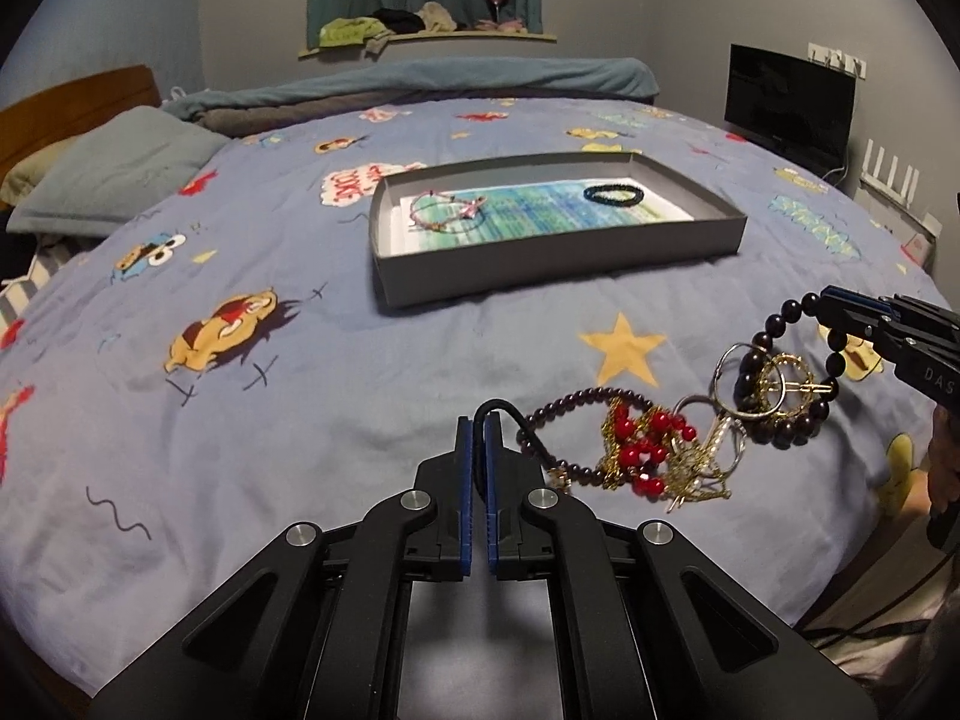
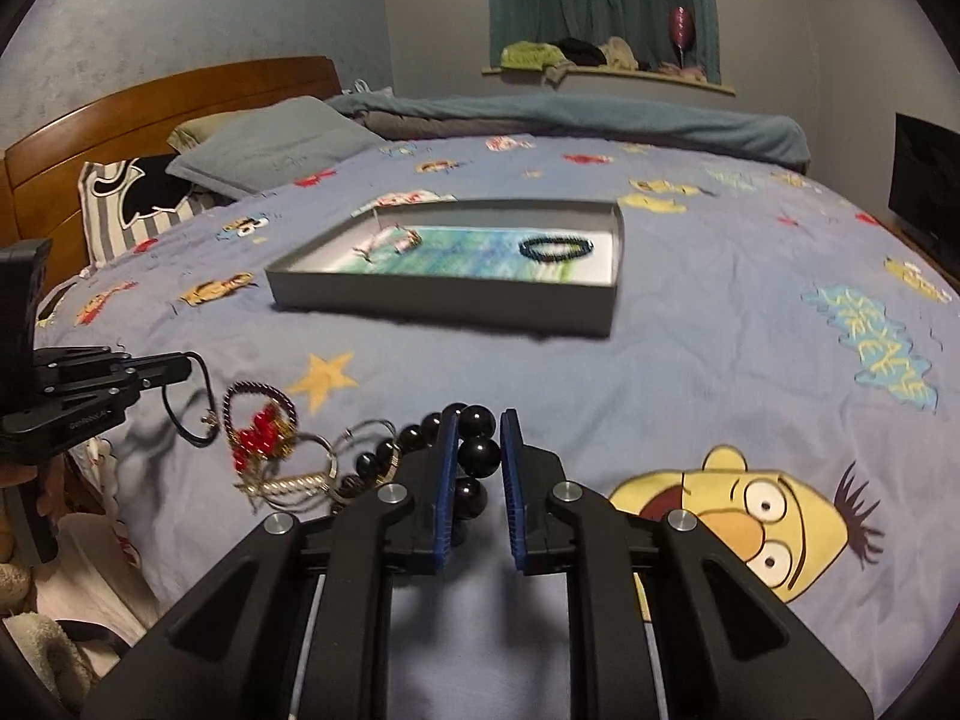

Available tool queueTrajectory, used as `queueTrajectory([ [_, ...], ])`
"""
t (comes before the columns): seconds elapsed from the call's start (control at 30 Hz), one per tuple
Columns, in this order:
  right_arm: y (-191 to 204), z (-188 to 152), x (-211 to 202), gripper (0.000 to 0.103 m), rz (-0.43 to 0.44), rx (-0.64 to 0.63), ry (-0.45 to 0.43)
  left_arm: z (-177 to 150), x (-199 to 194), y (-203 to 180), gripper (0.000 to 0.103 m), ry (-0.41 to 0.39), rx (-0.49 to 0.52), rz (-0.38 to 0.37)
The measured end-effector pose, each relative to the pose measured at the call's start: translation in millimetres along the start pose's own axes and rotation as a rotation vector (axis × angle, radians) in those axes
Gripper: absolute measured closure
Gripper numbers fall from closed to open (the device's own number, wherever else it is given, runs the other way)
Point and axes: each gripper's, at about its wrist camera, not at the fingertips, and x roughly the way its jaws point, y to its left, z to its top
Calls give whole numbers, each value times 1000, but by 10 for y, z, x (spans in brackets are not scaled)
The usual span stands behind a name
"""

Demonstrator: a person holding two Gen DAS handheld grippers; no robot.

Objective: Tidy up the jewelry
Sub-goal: 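Grasp the black hair tie with the left tool while the right tool grasps the large black bead bracelet, then carry the hair tie and bead bracelet into the grey box and release both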

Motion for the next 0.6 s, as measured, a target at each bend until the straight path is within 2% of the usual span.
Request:
queueTrajectory([
  [0.33, 87, 261, -229, 89, 32, -39, -64, 34, -69, -26, 99, -19, 1, -22],
  [0.6, 11, 480, -285, 89, 14, -38, -93, 132, -123, -30, 99, -42, 15, -30],
])
